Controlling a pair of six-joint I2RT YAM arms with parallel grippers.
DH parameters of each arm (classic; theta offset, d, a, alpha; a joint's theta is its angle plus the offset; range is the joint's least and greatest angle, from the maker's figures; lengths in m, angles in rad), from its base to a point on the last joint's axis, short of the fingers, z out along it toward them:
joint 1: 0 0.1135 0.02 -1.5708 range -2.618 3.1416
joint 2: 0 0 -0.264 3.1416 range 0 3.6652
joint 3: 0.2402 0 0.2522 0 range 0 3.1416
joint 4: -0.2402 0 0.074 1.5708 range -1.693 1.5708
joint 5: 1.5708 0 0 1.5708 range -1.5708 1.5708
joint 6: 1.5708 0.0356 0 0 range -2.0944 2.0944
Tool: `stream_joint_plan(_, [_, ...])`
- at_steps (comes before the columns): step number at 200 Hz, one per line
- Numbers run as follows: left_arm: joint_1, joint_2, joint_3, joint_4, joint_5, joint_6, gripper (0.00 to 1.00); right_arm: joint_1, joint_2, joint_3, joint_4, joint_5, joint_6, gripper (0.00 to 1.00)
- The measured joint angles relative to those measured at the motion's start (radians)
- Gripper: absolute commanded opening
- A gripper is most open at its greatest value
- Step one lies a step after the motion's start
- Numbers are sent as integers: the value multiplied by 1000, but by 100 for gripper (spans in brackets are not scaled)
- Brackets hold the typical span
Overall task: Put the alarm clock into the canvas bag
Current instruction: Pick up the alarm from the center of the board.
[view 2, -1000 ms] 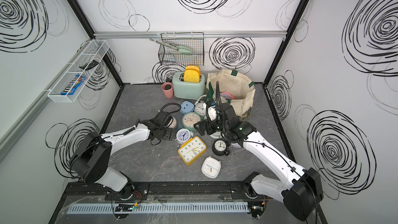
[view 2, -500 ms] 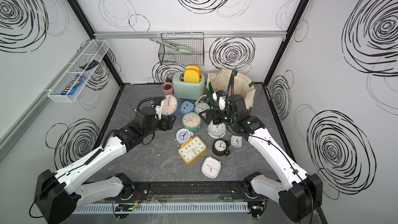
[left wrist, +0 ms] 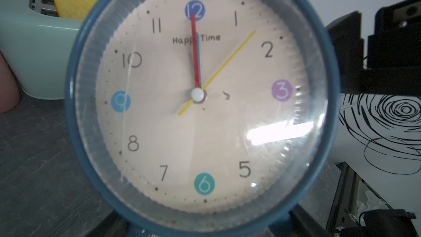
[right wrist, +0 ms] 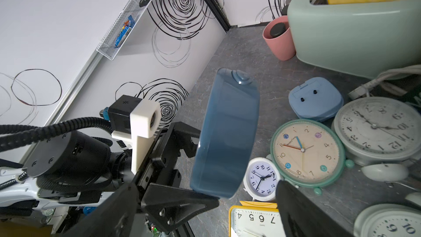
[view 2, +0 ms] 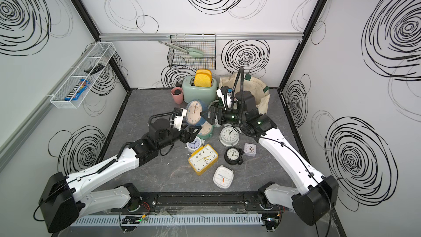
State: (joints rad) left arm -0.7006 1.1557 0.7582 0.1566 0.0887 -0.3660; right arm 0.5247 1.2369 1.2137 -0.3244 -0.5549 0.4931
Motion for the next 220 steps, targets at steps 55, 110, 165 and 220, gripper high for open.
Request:
stream_joint_plan(55, [-16, -4, -1, 3, -6, 13, 79, 58, 85, 39, 6, 26, 26, 81])
stream_joint_plan(110, [-21, -6, -1, 4, -26, 24, 79, 77, 95, 47, 11, 58, 47, 62])
stream_joint_plan(165, [-21, -6, -1, 7, -38, 27, 81, 79, 100, 47, 16, 86, 66, 44])
stream_joint_plan(220, [-23, -14, -1, 10, -41, 35, 96, 84, 101, 48, 23, 92, 71, 19])
